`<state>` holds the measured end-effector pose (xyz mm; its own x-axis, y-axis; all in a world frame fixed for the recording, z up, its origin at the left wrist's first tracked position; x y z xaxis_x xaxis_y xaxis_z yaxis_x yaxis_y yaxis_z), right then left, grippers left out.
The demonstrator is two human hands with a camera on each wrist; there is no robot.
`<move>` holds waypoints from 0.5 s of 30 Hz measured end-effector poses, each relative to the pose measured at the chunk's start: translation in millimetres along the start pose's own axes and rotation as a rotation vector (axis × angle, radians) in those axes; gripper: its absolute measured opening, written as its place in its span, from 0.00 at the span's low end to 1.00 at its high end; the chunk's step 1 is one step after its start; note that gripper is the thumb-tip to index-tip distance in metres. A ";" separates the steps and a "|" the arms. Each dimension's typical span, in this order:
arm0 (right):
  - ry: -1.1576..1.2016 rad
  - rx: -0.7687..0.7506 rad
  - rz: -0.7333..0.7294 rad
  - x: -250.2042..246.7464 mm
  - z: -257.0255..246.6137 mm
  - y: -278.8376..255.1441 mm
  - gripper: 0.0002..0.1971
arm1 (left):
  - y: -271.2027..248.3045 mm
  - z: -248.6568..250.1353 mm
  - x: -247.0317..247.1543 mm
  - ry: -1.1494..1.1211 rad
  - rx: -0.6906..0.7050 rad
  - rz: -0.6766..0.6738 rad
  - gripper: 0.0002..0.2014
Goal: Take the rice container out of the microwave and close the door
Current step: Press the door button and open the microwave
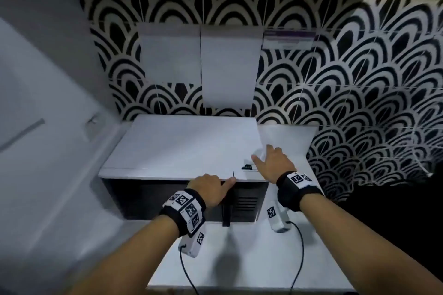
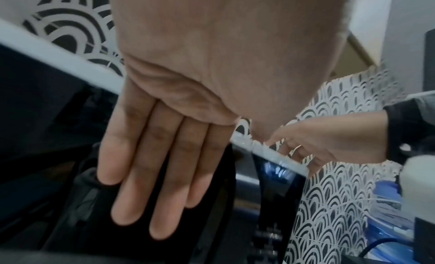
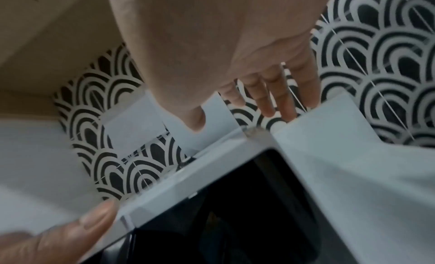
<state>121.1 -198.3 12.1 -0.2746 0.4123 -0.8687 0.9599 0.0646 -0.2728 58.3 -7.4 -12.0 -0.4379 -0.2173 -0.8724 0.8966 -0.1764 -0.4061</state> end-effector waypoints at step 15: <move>0.511 0.137 0.010 35.7 11.5 33.4 0.43 | 29.3 8.3 84.5 -1.355 -0.066 0.359 0.39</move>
<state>142.7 -191.9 -32.7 -0.1700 0.8047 -0.5688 0.9370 -0.0469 -0.3463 47.1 -38.9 -95.3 0.1246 -0.9922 -0.0087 0.9566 0.1225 -0.2644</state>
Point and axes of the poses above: each hand's wrist, its own y-axis towards the middle knuckle, its own x-axis out of the palm, z = x × y, the point moved 6 cm from there along y, towards the middle knuckle, and after that the axes turned 13 degrees about -z, right-handed, at the moved point
